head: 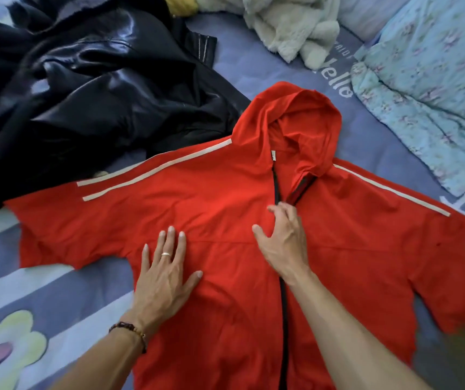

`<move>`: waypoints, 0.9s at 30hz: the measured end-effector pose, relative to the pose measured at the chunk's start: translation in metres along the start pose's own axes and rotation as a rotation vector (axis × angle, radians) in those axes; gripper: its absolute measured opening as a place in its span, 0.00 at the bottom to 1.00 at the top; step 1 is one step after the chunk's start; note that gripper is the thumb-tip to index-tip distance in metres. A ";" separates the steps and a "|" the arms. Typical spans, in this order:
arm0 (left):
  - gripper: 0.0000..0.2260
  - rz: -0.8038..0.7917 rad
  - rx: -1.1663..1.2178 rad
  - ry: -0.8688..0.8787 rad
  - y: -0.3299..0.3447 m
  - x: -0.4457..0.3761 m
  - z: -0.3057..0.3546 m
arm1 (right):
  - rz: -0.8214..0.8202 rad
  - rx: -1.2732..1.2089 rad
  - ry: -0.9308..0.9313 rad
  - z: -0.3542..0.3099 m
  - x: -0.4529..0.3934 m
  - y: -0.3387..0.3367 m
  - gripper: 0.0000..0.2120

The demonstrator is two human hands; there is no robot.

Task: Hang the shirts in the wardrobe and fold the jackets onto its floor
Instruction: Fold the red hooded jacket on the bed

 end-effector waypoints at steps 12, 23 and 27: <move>0.20 0.113 1.022 -0.553 0.034 0.167 0.008 | -0.042 -0.065 0.540 0.086 0.213 0.019 0.21; 0.10 0.188 0.789 -0.579 0.036 0.207 -0.026 | -0.204 -0.031 0.607 0.110 0.250 0.037 0.14; 0.25 0.256 0.216 -0.096 0.016 0.193 -0.001 | -0.305 0.063 0.614 0.115 0.253 0.040 0.17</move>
Point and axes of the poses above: each hand's wrist, its own x-axis away from the middle knuckle, its own y-axis out of the palm, z = x × y, the point moved 4 cm from there along -x, towards the middle knuckle, and after that the axes turned 13 degrees about y, right-handed, at the moved point
